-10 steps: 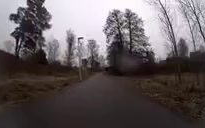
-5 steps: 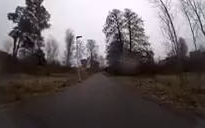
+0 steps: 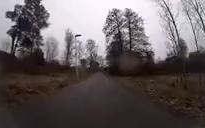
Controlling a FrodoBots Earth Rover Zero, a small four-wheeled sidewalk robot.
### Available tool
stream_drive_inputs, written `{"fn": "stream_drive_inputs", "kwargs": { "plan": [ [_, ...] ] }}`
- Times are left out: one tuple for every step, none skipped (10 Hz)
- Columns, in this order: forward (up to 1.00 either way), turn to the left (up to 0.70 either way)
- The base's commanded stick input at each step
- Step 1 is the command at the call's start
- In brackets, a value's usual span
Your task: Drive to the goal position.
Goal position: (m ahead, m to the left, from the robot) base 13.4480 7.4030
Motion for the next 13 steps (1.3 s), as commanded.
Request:
{"fn": "stream_drive_inputs", "kwargs": {
  "plan": [
    [0.7,0.0],
    [0.7,0.0],
    [0.7,0.0],
    [0.7,0.0],
    [0.7,0.0],
    [0.7,0.0],
    [0.7,0.0],
    [0.7,0.0],
    [0.7,0.0],
    [0.7,0.0],
    [0.7,0.0],
    [0.7,0.0],
    [0.7,0.0]
  ]
}}
